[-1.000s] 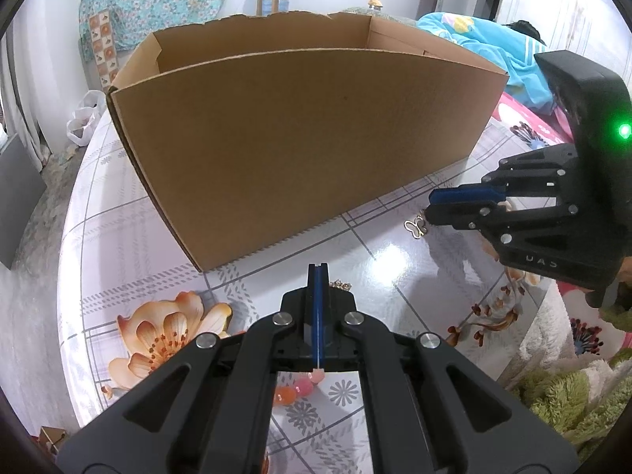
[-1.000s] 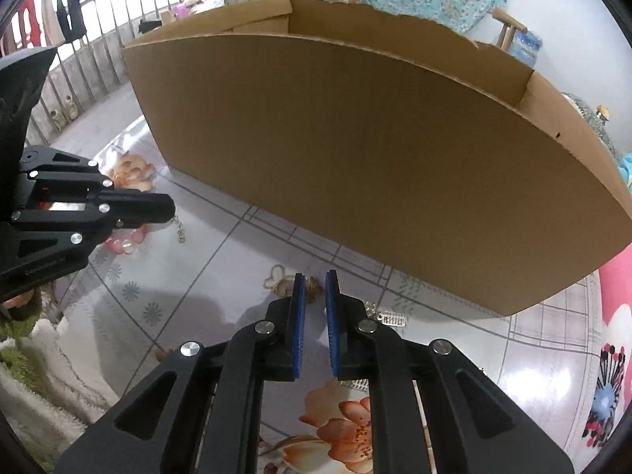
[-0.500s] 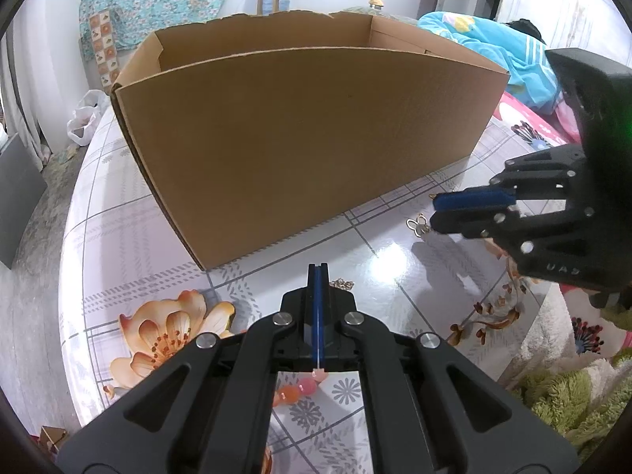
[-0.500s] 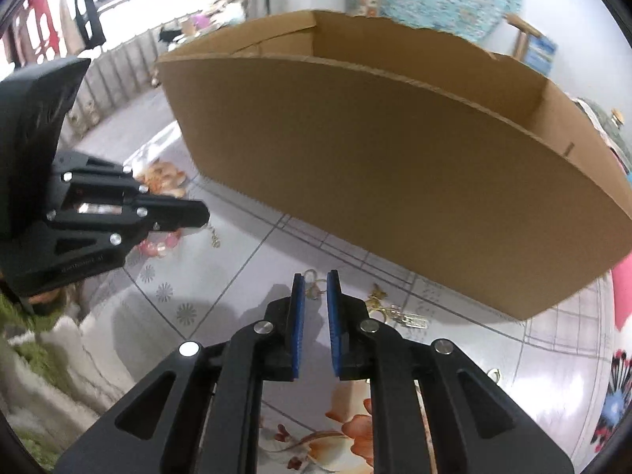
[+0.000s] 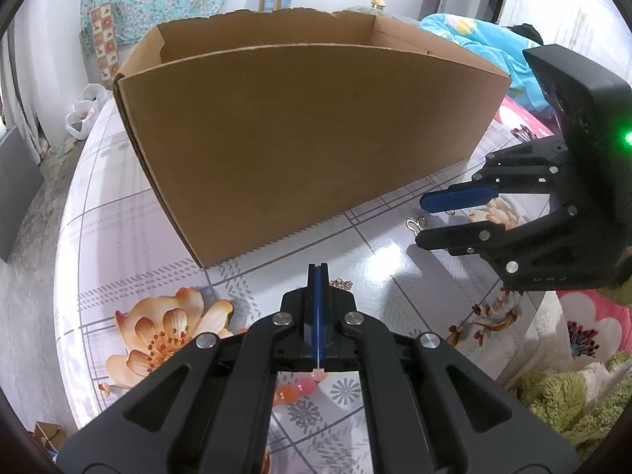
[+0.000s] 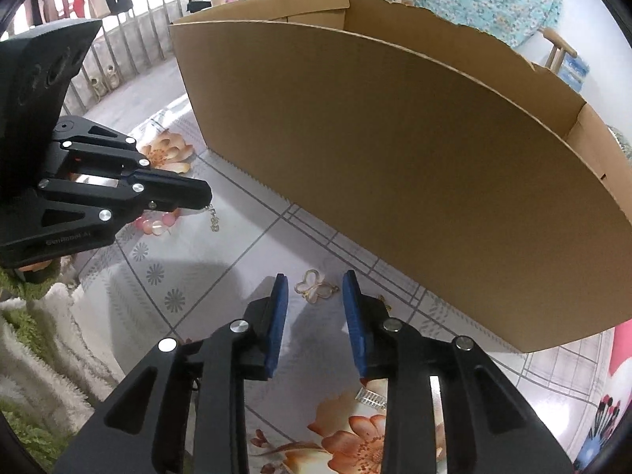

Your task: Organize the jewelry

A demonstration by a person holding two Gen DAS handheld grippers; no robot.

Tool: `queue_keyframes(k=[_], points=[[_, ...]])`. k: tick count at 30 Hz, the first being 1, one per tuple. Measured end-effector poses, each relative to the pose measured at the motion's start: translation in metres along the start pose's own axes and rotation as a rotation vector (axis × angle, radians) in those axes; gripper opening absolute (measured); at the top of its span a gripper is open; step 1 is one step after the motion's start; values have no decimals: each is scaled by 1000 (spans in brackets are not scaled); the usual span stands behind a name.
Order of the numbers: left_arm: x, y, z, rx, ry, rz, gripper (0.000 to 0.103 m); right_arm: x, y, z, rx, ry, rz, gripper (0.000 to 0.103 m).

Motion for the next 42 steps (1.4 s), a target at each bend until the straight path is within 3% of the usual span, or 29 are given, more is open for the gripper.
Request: queue_keyframes(k=[7, 9, 23, 27, 31, 42], points=[[-3, -1, -2, 3, 3, -10, 0, 4, -1, -5, 0, -19, -44, 20], [-2, -1, -2, 3, 2, -9, 0, 6, -3, -4, 1, -29, -56, 5], [0, -2, -1, 1, -5, -12, 0, -1, -9, 3, -16, -59, -93, 7], [1, -2, -2, 5, -7, -12, 0, -2, -4, 0, -4, -39, -73, 19], [0, -2, -2, 5, -7, -12, 0, 0, -5, -2, -2, -31, -51, 24], [-1, -2, -5, 8, -8, -11, 0, 8, -2, -11, -4, 1, -78, 19]])
Point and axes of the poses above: each gripper's, at about its wrist camera, not at the fingertips, and z roughly against the way its jaws point, x to its left, y to its underside, the point moved 6 cm from there along -z, roughly the way its jaws point, and after that the axes turned 12 degrees about -z, right-handed, at the moved point
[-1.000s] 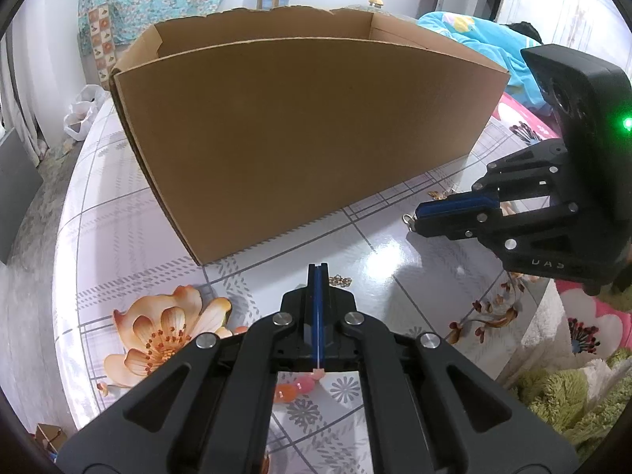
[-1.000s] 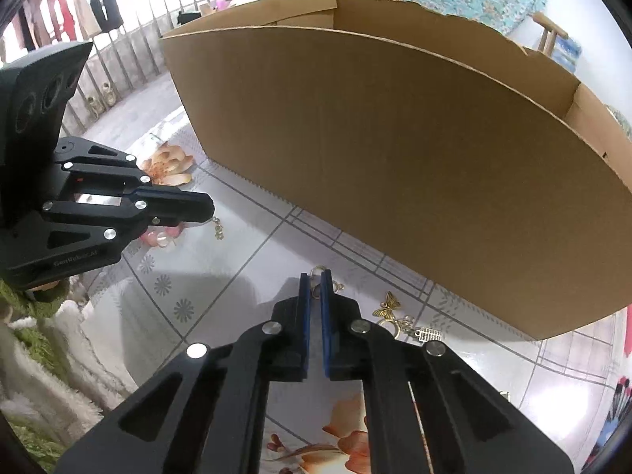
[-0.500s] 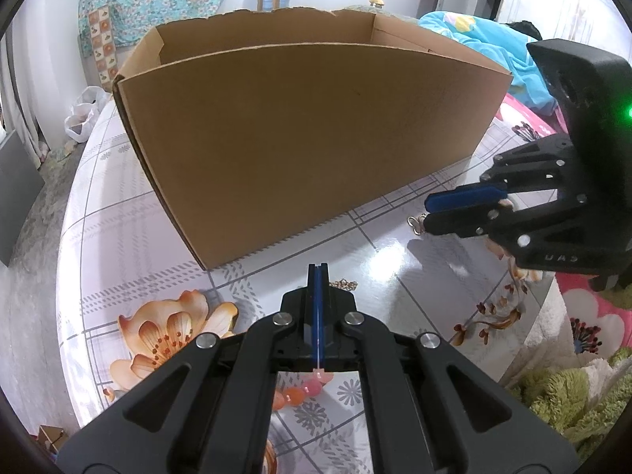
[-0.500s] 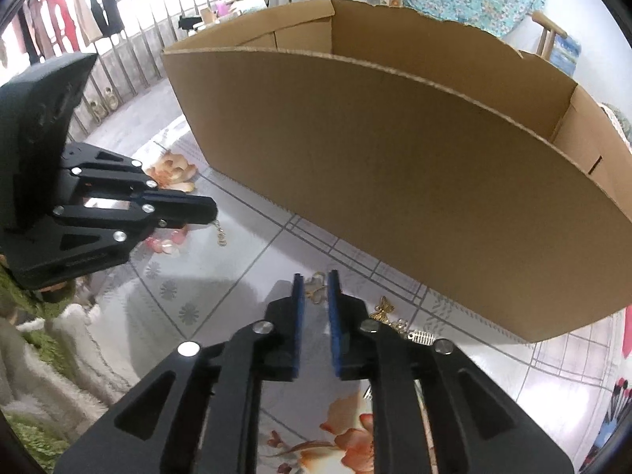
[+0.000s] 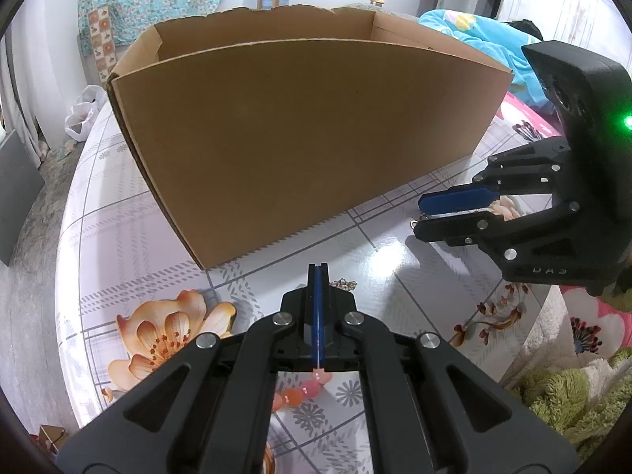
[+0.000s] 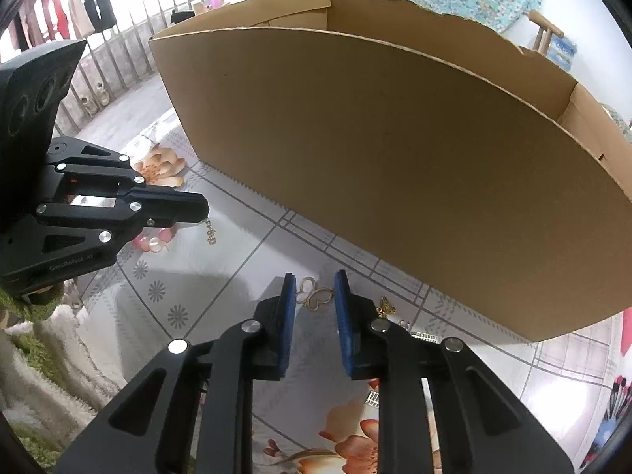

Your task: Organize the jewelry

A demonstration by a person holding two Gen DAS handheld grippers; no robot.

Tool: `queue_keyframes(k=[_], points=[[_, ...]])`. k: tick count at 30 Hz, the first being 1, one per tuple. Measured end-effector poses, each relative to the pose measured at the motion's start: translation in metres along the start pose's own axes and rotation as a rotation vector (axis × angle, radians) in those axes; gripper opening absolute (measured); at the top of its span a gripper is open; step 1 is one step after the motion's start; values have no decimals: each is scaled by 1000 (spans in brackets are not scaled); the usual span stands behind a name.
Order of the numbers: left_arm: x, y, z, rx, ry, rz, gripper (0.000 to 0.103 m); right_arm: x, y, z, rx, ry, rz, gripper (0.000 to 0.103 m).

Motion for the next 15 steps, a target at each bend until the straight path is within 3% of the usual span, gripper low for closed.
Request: queue_keyframes(k=[2, 15], points=[[-1, 0, 0, -2, -2, -2, 0, 2, 0, 1, 6, -14, 1, 6], [-1, 0, 4, -22, -10, 5, 0, -5, -1, 23, -24, -44, -41, 6]])
Point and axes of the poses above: each gripper's, at about its wrist camera, not at the fingertips, and z roughly against the way its jaws point, x to its left, y to its underside, the point moved 6 cm from there along -z, roughly the way its jaws point, and after that the axes turned 12 degrees about -z, right-handed, at the moved point
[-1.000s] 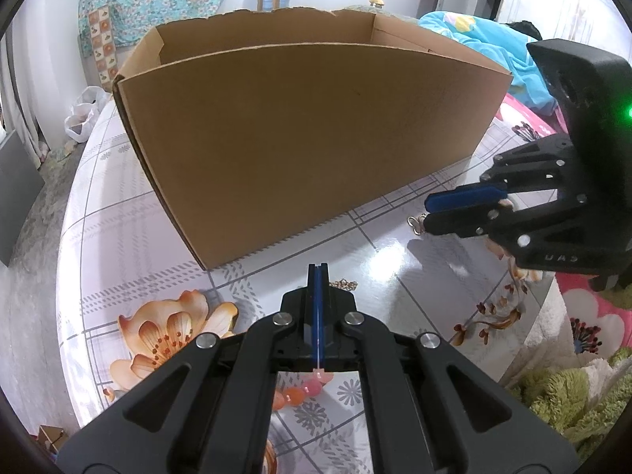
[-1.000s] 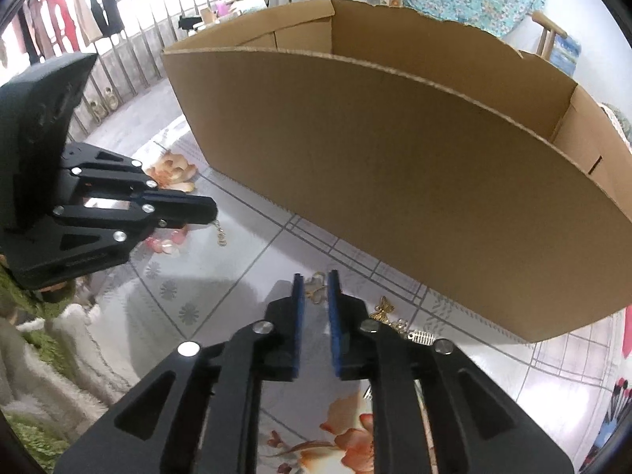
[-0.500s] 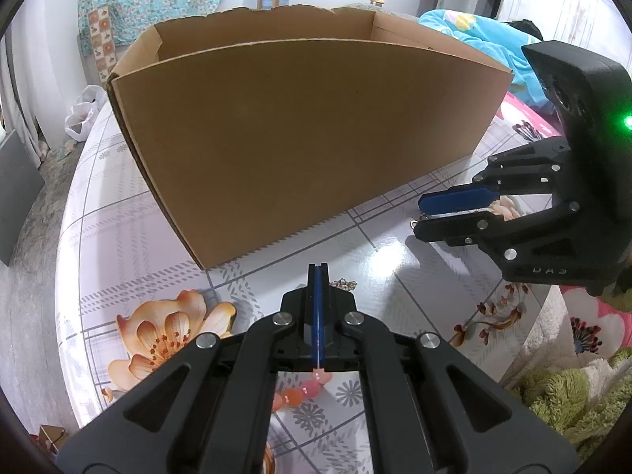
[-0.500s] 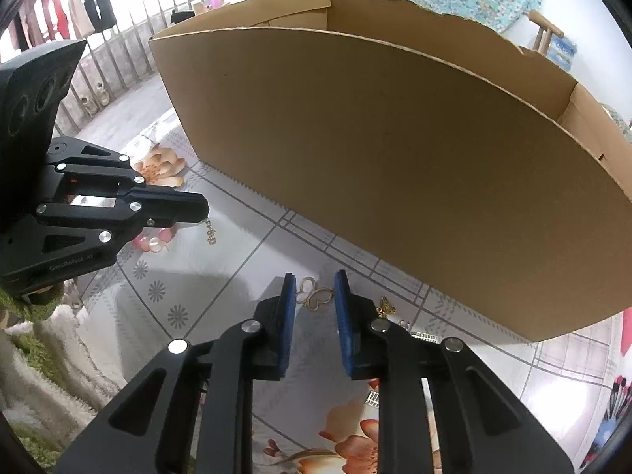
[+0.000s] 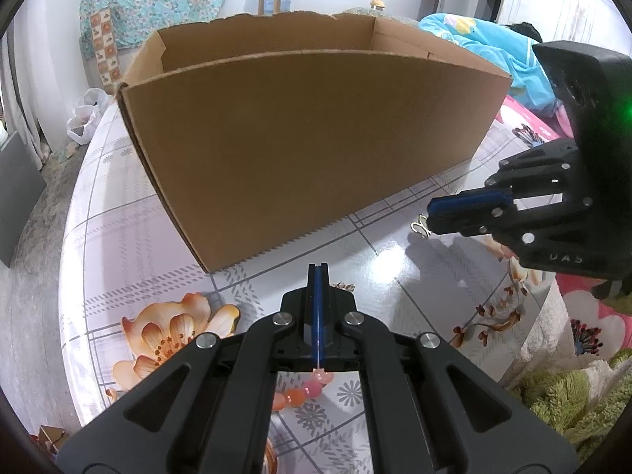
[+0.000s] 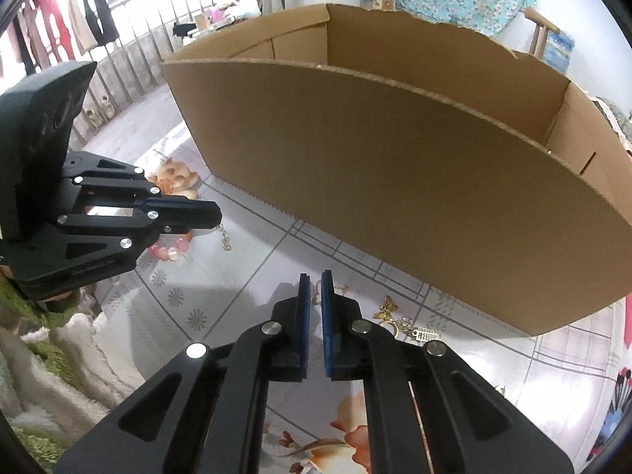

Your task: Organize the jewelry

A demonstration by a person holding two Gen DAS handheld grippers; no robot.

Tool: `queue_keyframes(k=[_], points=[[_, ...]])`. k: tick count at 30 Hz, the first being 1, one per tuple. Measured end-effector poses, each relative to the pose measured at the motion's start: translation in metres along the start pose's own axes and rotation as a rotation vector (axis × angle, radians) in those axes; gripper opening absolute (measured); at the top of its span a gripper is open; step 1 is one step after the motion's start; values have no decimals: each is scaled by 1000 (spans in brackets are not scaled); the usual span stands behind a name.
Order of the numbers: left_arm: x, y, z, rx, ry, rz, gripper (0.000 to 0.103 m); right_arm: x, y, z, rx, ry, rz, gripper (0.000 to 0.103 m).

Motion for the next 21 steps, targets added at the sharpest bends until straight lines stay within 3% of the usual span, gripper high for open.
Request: queue_keyframes(k=[9, 14, 21], points=[[-2, -13, 23, -85, 77, 42, 0, -14, 8, 12, -39, -19, -39, 6], [-11, -21, 25, -93, 78, 13, 0, -25, 15, 13, -31, -17, -50, 8], [-17, -22, 15, -70, 82, -10, 0, -32, 12, 6, 18, -25, 54, 29]])
Point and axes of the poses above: each gripper's, at about its wrist camera, not at the fingertips, and z roughly against the way its jaws point, x to its left, y to its underside, the point moved 6 cm from there along -z, roughly the way its jaws point, and after that the axes turned 12 degrees about -z, right-handed, at the moved point
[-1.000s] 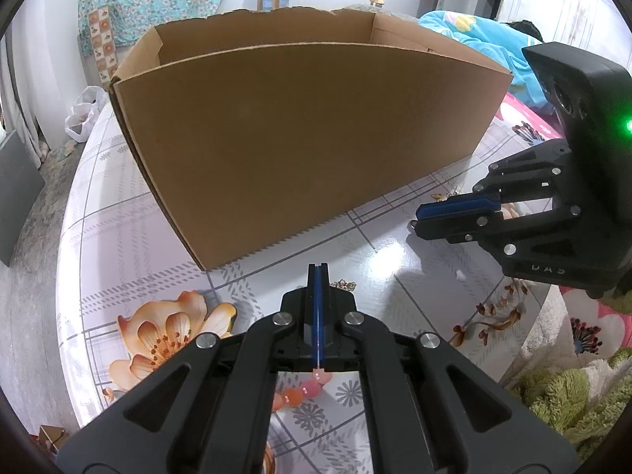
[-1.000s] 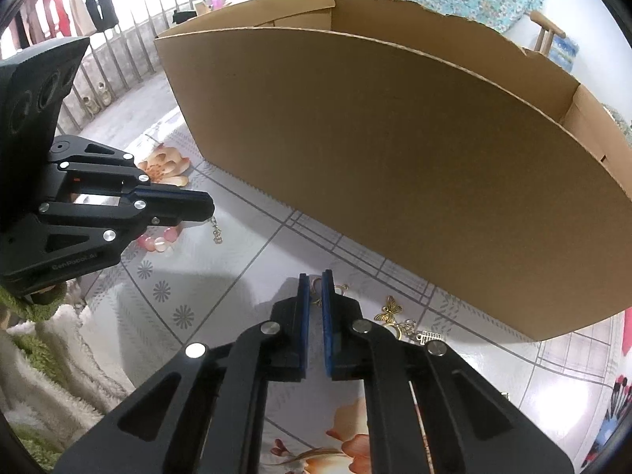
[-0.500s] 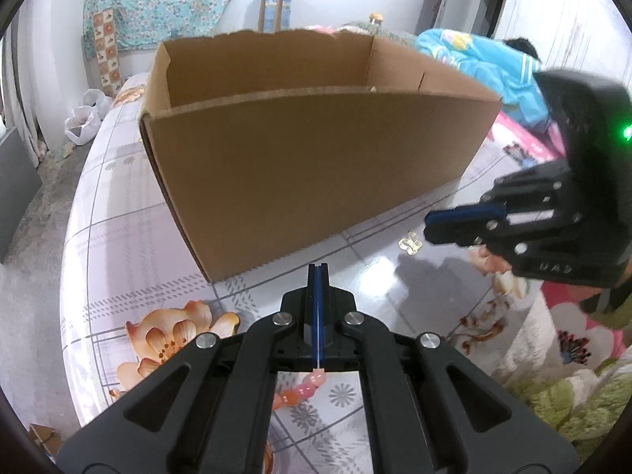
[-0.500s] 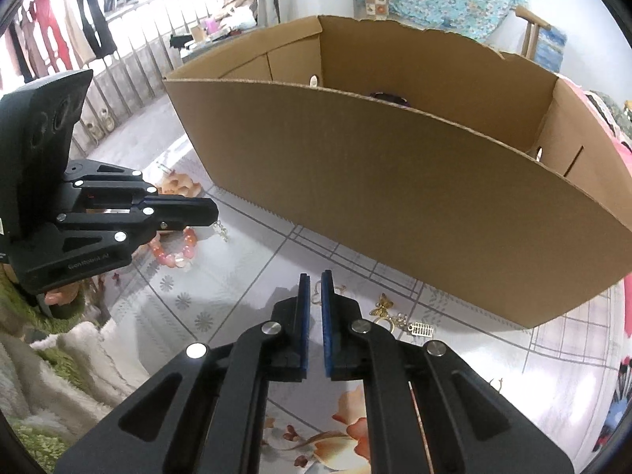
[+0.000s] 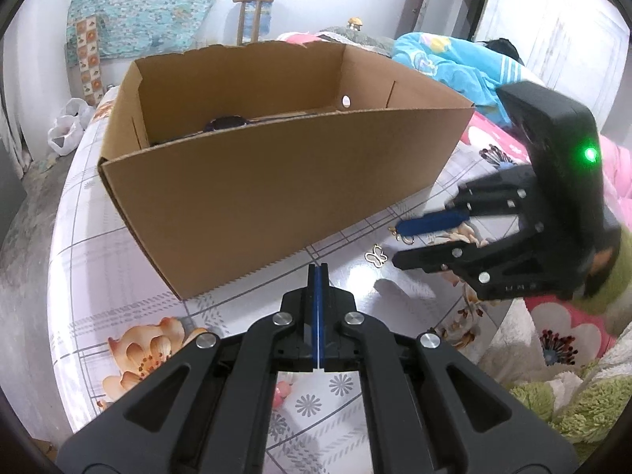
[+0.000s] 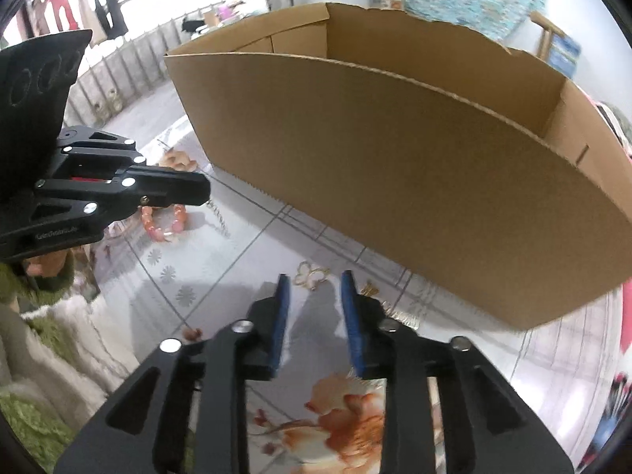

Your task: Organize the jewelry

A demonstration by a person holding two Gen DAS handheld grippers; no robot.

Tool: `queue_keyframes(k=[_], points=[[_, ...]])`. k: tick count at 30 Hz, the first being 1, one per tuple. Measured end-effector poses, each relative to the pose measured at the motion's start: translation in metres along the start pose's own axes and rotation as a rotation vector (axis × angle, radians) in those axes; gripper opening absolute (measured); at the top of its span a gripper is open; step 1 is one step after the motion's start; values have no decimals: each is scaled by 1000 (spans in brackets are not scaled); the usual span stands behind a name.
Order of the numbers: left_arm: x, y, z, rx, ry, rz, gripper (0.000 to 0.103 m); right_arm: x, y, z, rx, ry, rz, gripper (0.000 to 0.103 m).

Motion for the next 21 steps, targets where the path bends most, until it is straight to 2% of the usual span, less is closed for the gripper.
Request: queue_keyframes(k=[4, 16, 21], points=[[3, 3, -3, 6, 0, 11, 0, -4, -4, -4, 42, -66, 22, 30], [8, 3, -11, 15, 8, 26, 0, 0, -5, -13, 80, -36, 142, 30], [9, 2, -13, 16, 10, 32, 0, 10, -9, -15, 119, -33, 98, 30]])
Point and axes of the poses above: each gripper's, at about its wrist camera, not at the fingertips, and z roughly against the way its jaws point, x to its left, y to its underside, the point moved 6 cm from there along -z, roughly the way its jaws point, and after that the axes turned 12 degrees about -z, right-handed, at the moved point
